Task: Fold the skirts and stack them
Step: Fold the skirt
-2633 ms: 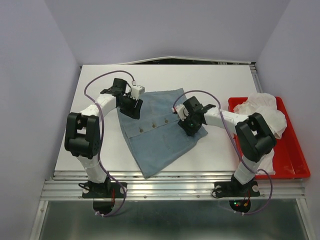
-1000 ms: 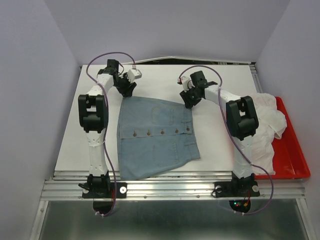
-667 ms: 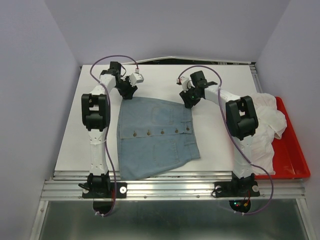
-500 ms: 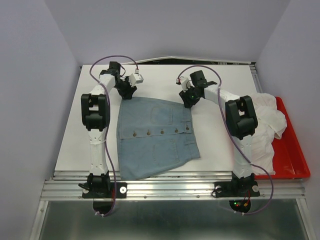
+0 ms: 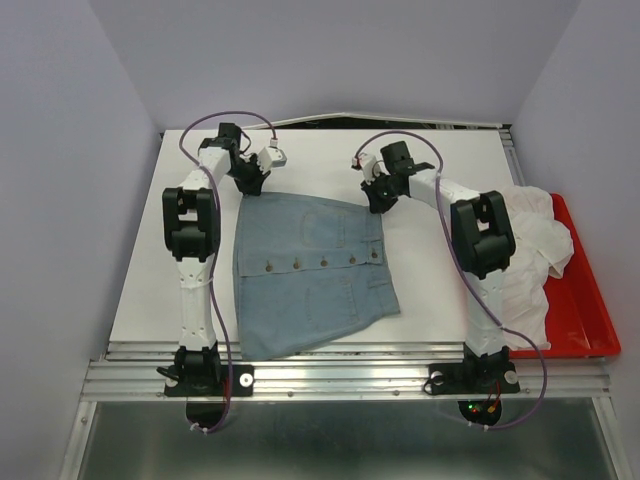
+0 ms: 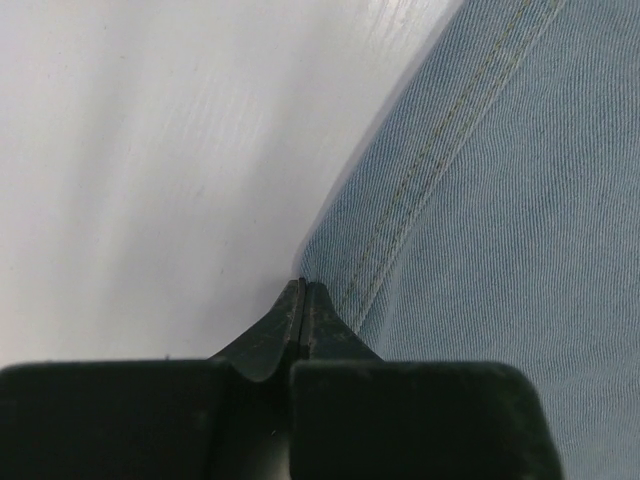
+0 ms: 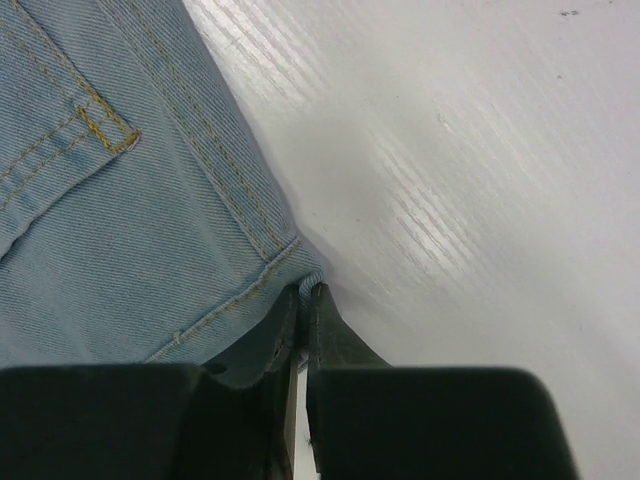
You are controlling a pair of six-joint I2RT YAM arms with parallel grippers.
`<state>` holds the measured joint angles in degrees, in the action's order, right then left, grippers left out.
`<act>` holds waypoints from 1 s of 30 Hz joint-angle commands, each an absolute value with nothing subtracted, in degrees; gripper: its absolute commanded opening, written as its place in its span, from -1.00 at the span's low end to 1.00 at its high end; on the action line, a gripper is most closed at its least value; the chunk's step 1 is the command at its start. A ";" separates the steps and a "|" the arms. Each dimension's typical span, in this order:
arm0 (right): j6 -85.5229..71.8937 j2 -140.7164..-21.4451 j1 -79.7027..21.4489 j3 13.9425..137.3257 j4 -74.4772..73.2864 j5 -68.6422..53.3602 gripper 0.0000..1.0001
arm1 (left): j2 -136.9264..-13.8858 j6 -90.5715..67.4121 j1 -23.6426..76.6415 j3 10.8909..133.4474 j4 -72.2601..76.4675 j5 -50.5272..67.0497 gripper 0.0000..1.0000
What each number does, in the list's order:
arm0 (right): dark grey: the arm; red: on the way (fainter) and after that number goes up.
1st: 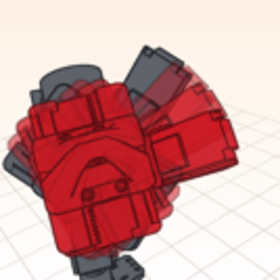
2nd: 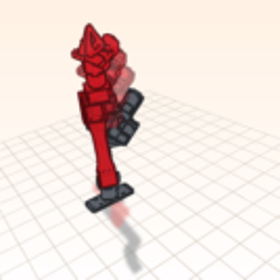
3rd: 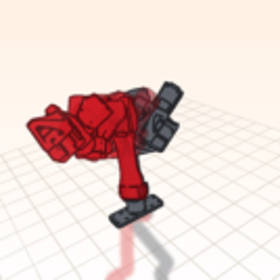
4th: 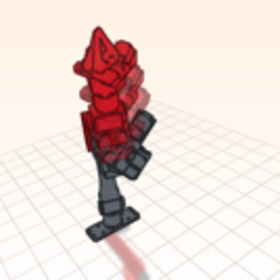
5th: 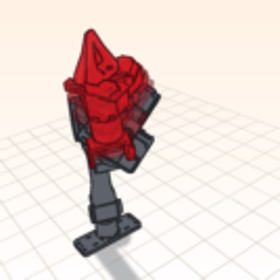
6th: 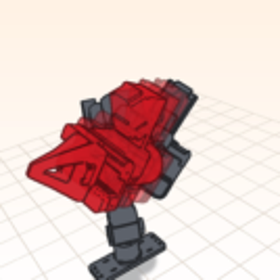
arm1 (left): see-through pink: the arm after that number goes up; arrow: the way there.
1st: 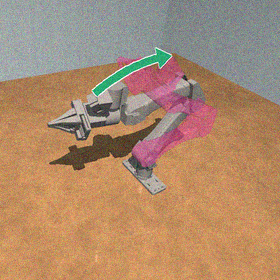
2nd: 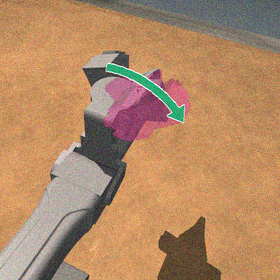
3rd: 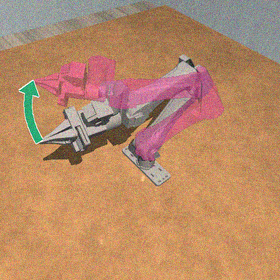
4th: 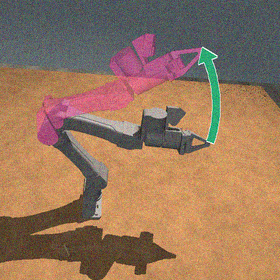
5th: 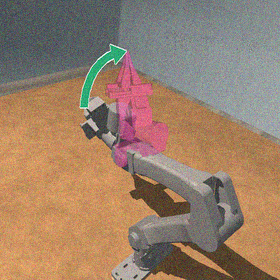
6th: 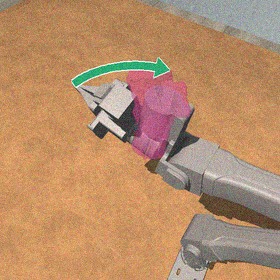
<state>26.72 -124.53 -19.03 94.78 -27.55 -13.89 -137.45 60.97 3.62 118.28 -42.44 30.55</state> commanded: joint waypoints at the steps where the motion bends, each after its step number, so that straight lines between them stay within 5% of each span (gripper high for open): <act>1: 26.72 -124.19 -16.71 96.15 -28.65 -12.65 -0.99 | -132.55 59.68 2.20 118.74 -39.92 30.14 -1.00; 19: 27.07 -109.70 -14.94 89.93 -24.70 -10.28 -0.99 | -115.07 55.81 2.46 108.47 -34.37 33.75 -1.00; 30: 31.90 -92.13 -14.94 69.65 -21.11 -16.61 -0.99 | -90.99 58.45 3.78 74.67 -29.10 34.01 -1.00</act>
